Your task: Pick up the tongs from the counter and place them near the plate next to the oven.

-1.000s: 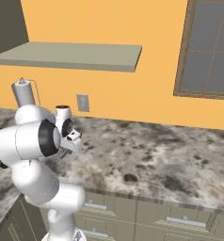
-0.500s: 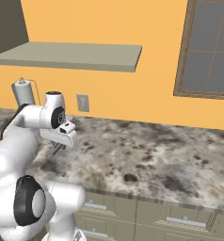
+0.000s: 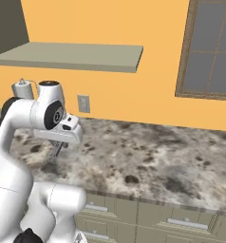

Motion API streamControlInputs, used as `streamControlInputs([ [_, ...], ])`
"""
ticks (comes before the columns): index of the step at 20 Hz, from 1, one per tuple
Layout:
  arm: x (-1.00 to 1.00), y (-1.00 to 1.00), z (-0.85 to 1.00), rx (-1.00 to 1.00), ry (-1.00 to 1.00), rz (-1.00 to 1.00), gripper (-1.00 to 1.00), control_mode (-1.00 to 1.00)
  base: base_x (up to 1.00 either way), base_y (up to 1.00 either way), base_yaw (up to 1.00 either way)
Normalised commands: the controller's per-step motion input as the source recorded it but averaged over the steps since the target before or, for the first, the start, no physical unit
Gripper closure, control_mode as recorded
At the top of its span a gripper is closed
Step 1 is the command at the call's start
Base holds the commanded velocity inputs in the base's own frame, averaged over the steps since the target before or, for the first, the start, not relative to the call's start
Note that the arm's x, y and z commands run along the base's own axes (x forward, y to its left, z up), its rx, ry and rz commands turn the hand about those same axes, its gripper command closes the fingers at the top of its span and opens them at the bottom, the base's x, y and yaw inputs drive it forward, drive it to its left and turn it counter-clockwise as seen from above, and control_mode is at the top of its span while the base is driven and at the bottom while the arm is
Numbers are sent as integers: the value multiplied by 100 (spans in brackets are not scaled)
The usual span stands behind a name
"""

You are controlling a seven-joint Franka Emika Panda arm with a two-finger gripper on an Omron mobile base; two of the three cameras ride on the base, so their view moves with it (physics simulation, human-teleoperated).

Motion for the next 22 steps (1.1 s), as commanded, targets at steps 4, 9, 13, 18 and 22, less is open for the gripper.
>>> streamControlInputs([
  [4,0,-21,100,0,-5,17,100,-100,0,0,0],
  [9,-12,0,91,1,-7,6,100,-100,0,0,0],
  [13,-12,0,18,0,-6,0,100,-100,0,0,0],
  [18,0,0,0,0,0,0,100,-100,0,0,0],
  [22,0,0,0,0,0,0,100,100,-8,-8,0],
])
